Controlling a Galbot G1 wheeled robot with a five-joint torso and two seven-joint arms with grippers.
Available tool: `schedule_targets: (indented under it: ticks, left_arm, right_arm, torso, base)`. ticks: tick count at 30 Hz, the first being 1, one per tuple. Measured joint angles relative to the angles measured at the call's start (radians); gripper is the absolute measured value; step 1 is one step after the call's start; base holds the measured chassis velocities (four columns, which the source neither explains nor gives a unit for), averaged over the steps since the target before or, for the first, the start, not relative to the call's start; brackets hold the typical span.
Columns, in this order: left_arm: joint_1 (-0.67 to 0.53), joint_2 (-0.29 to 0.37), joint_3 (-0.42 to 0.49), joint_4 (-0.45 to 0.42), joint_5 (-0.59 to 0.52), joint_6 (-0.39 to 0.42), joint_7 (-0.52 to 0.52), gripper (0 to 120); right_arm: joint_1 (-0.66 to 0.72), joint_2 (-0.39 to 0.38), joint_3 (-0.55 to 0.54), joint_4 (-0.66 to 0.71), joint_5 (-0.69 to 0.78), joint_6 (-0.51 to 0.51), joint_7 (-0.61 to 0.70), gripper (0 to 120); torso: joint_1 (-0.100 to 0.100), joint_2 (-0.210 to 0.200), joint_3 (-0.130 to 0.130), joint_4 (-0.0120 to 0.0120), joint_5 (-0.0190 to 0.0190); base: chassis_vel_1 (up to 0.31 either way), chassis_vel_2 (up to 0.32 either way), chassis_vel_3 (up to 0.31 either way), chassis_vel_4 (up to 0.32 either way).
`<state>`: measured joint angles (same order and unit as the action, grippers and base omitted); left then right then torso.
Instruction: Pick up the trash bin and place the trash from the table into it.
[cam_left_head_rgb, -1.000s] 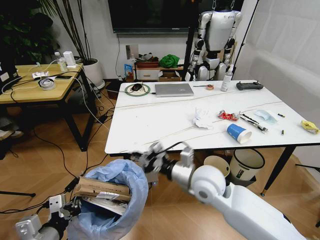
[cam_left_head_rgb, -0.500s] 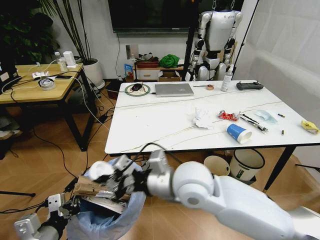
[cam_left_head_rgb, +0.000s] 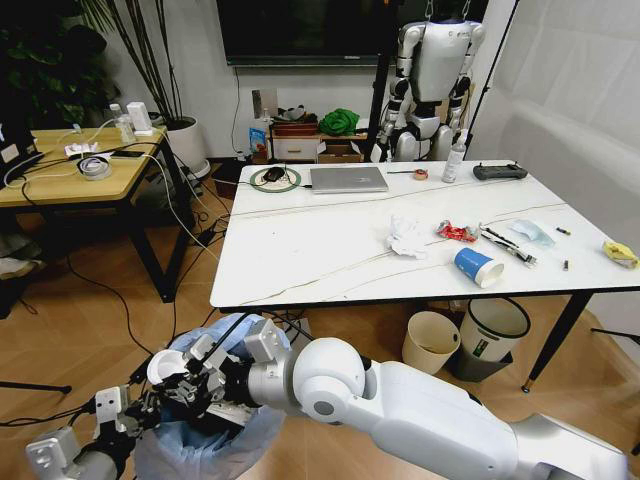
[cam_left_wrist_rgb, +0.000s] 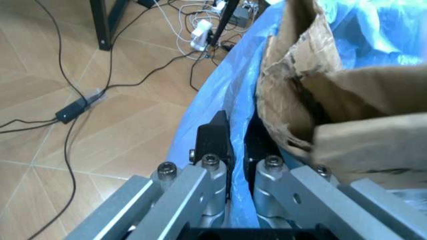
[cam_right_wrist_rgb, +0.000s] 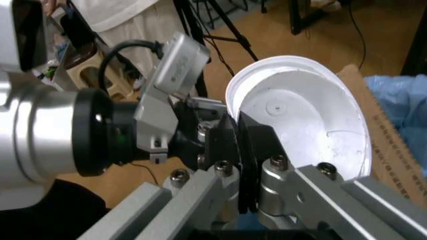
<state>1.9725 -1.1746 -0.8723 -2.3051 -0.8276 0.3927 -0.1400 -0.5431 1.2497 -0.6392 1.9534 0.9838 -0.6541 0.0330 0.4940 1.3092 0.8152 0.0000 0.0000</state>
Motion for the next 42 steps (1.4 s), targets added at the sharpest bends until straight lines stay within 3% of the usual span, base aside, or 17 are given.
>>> schedule_targets:
  ticks: [19, 30, 42]
  left_arm:
    - [0.007, -0.001, -0.001, -0.018, -0.021, 0.005, -0.007, 0]
    - [-0.001, 0.006, -0.001, 0.011, -0.015, 0.002, -0.002, 0]
    - [-0.008, 0.010, -0.001, 0.031, -0.015, 0.000, -0.001, 0]
  right_arm:
    - [-0.032, -0.015, -0.002, -0.048, -0.068, 0.015, -0.015, 0]
    - [-0.019, -0.052, 0.021, -0.007, -0.070, 0.014, 0.001, 34]
    - [-0.017, -0.097, 0.109, 0.010, -0.071, 0.013, 0.010, 83]
  torso:
    - [0.000, 0.000, 0.000, 0.0000, 0.0001]
    - [0.000, 0.000, 0.000, 0.0000, 0.0001]
    - [0.000, 0.000, 0.000, 0.0001, 0.0001]
  base:
    - [0.000, 0.000, 0.000, 0.000]
    - [0.000, 0.000, 0.000, 0.000]
    - [0.000, 0.000, 0.000, 0.000]
